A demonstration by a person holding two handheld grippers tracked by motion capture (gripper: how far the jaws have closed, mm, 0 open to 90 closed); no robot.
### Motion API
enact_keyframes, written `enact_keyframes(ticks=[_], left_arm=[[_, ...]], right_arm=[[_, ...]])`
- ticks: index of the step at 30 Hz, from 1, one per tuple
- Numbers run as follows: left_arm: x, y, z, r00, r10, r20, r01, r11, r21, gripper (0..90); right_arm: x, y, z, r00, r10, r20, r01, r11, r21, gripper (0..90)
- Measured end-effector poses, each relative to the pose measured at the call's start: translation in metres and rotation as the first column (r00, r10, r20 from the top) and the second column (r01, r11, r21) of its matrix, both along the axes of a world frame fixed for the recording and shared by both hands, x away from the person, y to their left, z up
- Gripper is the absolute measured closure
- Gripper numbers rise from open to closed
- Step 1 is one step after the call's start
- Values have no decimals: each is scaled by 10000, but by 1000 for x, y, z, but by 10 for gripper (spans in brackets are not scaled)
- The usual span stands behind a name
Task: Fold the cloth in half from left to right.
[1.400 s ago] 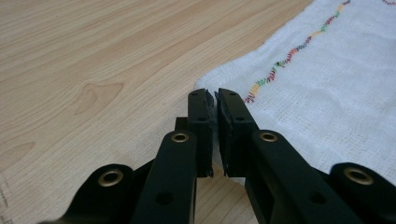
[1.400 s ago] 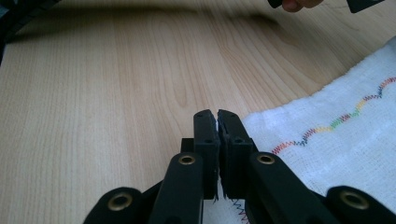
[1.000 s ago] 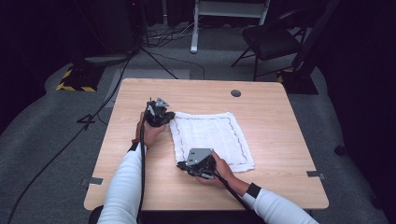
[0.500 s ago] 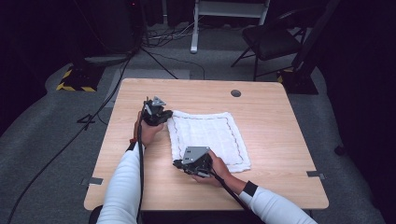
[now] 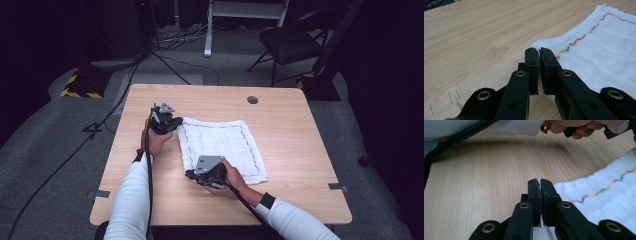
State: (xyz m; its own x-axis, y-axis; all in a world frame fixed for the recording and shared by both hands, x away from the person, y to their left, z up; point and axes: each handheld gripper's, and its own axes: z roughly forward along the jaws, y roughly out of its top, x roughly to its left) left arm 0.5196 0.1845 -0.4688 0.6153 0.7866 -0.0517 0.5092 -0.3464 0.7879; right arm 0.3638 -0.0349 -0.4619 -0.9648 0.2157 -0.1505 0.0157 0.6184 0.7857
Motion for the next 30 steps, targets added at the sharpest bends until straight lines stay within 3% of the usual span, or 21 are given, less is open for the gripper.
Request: enact_keyframes(ticks=[4,13,30], left_arm=[[-1,-3,1,10000,39,22,-39,10000,-40,846],[-1,-18,14,9981,-15,608,5,9999,162,851],[9,-50,33,9953,-304,922,262,9986,467,852]], right_arm=[[1,-3,3,9999,-98,27,98,9999,94,875],[0,-23,14,9992,-365,190,359,9988,324,875],[1,-65,30,9898,-1350,465,1315,9887,717,875]])
